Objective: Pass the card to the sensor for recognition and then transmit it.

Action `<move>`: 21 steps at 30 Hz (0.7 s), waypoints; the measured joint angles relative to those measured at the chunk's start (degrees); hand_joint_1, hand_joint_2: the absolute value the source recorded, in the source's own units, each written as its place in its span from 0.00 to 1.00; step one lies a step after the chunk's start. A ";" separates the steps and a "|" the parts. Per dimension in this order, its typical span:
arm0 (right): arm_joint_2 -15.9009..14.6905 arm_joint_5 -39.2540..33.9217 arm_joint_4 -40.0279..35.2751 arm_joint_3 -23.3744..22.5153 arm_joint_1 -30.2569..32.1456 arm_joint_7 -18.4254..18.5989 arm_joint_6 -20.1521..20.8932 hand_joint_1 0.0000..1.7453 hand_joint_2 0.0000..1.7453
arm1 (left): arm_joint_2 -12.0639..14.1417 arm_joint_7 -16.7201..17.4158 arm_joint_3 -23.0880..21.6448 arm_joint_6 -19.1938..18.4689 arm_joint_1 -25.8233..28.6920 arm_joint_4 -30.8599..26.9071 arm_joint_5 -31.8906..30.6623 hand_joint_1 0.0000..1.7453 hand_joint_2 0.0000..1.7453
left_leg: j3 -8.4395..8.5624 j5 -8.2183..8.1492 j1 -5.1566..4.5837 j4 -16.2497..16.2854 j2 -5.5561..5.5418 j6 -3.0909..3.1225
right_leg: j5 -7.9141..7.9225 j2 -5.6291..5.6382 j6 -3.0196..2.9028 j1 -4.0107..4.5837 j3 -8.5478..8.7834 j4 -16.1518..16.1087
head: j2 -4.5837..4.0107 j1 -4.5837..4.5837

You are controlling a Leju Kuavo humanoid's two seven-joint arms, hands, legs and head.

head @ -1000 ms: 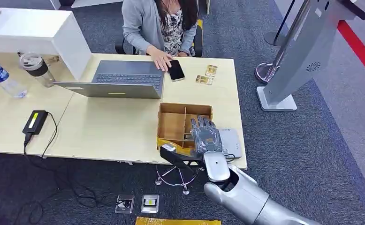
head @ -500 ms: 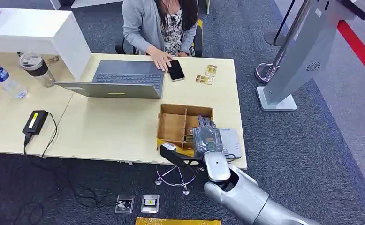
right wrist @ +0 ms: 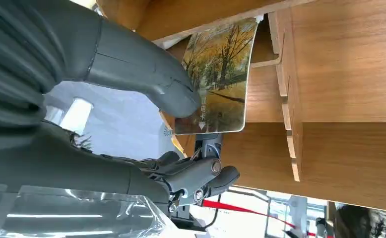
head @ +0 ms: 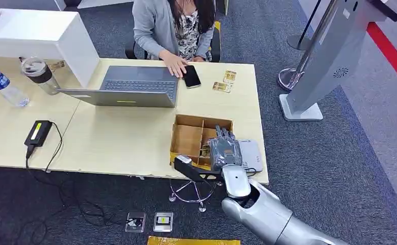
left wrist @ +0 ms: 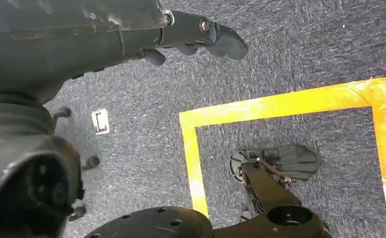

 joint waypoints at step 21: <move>0.24 1.84 -0.57 0.00 -1.79 0.11 -1.14 1.00 1.00 | 0.00 0.00 0.11 0.35 0.01 0.00 0.00 0.00 0.00 | 0.00 0.01 0.00 0.00 0.00 0.00 | 0.00 0.00 0.00 0.00 0.00 0.00 | 0.00 0.00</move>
